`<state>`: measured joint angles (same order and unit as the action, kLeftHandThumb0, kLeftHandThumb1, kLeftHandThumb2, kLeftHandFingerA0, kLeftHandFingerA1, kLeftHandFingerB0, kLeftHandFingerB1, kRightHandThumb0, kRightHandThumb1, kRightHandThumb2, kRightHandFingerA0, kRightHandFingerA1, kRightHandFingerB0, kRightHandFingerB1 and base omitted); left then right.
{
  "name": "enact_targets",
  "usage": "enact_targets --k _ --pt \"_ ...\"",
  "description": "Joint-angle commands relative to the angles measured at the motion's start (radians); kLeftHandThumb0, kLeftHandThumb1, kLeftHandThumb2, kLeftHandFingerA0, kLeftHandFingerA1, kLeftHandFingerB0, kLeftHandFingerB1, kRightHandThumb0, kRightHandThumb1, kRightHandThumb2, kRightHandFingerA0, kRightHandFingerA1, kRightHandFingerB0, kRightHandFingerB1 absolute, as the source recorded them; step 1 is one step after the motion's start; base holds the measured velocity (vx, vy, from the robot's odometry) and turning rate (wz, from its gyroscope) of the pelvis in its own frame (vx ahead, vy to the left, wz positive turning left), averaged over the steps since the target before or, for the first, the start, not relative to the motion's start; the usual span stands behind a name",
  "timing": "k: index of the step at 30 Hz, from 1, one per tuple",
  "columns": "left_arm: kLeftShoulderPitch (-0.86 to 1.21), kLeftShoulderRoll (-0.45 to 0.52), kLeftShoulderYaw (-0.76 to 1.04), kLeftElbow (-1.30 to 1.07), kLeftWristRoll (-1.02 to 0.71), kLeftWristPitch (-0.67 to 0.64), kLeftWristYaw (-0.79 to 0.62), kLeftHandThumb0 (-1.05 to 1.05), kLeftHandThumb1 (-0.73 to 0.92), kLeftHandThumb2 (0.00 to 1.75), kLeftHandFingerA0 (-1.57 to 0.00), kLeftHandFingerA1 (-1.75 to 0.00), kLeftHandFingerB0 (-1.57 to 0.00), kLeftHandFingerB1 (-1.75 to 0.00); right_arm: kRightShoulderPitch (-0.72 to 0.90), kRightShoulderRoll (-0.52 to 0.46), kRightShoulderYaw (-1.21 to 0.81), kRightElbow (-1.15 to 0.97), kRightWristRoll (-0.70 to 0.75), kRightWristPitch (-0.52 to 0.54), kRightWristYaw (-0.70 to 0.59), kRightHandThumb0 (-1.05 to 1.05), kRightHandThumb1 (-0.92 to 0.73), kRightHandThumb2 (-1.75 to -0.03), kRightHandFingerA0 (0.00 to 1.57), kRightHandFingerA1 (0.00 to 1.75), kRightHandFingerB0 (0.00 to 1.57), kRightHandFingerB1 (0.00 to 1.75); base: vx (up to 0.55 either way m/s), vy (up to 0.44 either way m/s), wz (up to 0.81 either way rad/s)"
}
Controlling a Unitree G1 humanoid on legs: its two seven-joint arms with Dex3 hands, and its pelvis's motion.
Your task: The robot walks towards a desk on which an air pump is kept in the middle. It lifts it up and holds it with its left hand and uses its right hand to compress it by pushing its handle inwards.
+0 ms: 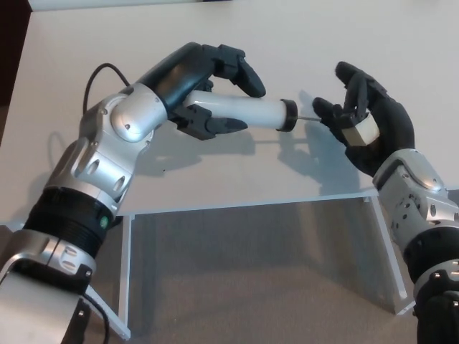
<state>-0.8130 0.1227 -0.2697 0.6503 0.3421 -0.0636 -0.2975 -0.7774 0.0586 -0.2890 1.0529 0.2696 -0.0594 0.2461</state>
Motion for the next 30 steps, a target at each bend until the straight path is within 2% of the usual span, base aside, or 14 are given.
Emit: enact_targets --k 1,5,6,10,12,13,18,20,22,23,25,27,28,30 --pt "-0.038 -0.036 -0.022 0.01 0.02 0.056 0.028 -0.28 0.78 0.63 -0.94 -0.77 -0.79 -0.56 -0.036 0.025 -0.067 0.023 0.105 0.064 0.09 -0.74 -0.92 -0.69 0.41 0.39 0.32 0.34 0.0 0.0 0.0" --pt "-0.038 -0.054 -0.036 -0.009 0.039 0.069 0.059 -0.29 0.73 0.61 -0.96 -0.86 -0.64 -0.48 -0.044 0.035 -0.083 0.033 0.102 0.055 0.07 -0.7 -0.89 -0.67 0.48 0.41 0.4 0.37 0.0 0.0 0.0" --pt "-0.042 -0.058 -0.042 -0.001 0.045 0.056 0.074 -0.23 0.75 0.62 -0.87 -1.08 -0.67 -0.54 -0.042 0.039 -0.086 0.034 0.099 0.043 0.069 -0.79 -0.92 -0.68 0.47 0.42 0.38 0.37 0.0 0.0 0.0" --pt "-0.063 -0.074 -0.056 0.022 0.058 0.071 0.093 -0.24 0.76 0.62 -0.85 -1.04 -0.66 -0.52 -0.038 0.042 -0.093 0.034 0.096 0.028 0.069 -0.81 -0.92 -0.7 0.45 0.42 0.38 0.38 0.0 0.0 0.0" --pt "-0.074 -0.082 -0.062 0.03 0.065 0.089 0.097 -0.24 0.76 0.62 -0.86 -0.98 -0.72 -0.53 -0.036 0.042 -0.102 0.032 0.11 0.041 0.087 -0.89 -0.87 -0.81 0.33 0.44 0.26 0.37 0.0 0.0 0.0" --pt "-0.083 -0.091 -0.067 0.044 0.071 0.091 0.107 -0.23 0.75 0.62 -0.89 -1.15 -0.8 -0.6 -0.04 0.046 -0.125 0.029 0.141 0.064 0.091 -0.84 -0.92 -0.75 0.3 0.41 0.25 0.35 0.0 0.0 0.0" --pt "-0.095 -0.112 -0.074 0.075 0.081 0.081 0.147 -0.23 0.75 0.62 -0.82 -1.08 -0.75 -0.54 -0.046 0.051 -0.155 0.025 0.168 0.094 0.086 -0.88 -0.92 -0.79 0.21 0.37 0.13 0.31 0.0 0.0 0.0" --pt "-0.1 -0.119 -0.076 0.077 0.085 0.099 0.15 -0.27 0.75 0.62 -0.79 -1.18 -0.67 -0.49 -0.046 0.051 -0.154 0.024 0.161 0.086 0.074 -0.86 -0.92 -0.77 0.24 0.4 0.17 0.32 0.0 0.0 0.0" --pt "-0.101 -0.126 -0.075 0.078 0.084 0.109 0.151 -0.24 0.75 0.62 -0.81 -1.06 -0.63 -0.48 -0.048 0.052 -0.166 0.024 0.176 0.096 0.071 -0.83 -0.92 -0.78 0.27 0.4 0.21 0.31 0.0 0.0 0.0" --pt "-0.102 -0.132 -0.072 0.079 0.081 0.111 0.154 -0.24 0.75 0.62 -0.86 -0.92 -0.7 -0.52 -0.05 0.054 -0.178 0.023 0.189 0.101 0.071 -0.85 -0.92 -0.8 0.18 0.36 0.16 0.29 0.0 0.0 0.0" --pt "-0.103 -0.139 -0.069 0.081 0.078 0.112 0.156 -0.24 0.75 0.62 -0.86 -0.92 -0.7 -0.52 -0.051 0.055 -0.189 0.023 0.202 0.104 0.071 -0.85 -0.92 -0.8 0.18 0.36 0.16 0.29 0.0 0.0 0.0" --pt "-0.104 -0.142 -0.069 0.078 0.083 0.118 0.159 -0.24 0.75 0.62 -0.85 -0.96 -0.67 -0.5 -0.056 0.059 -0.208 0.022 0.223 0.119 0.061 -0.85 -0.92 -0.79 0.17 0.34 0.23 0.32 0.0 0.0 0.0" --pt "-0.105 -0.145 -0.071 0.079 0.086 0.123 0.163 -0.23 0.74 0.62 -0.87 -1.13 -0.6 -0.47 -0.057 0.059 -0.213 0.021 0.227 0.125 0.057 -0.83 -0.92 -0.81 0.18 0.38 0.16 0.3 0.0 0.0 0.0" --pt "-0.106 -0.148 -0.071 0.08 0.088 0.127 0.166 -0.23 0.74 0.62 -0.87 -1.13 -0.6 -0.47 -0.056 0.059 -0.21 0.019 0.221 0.124 0.056 -0.83 -0.92 -0.81 0.18 0.38 0.16 0.3 0.0 0.0 0.0"
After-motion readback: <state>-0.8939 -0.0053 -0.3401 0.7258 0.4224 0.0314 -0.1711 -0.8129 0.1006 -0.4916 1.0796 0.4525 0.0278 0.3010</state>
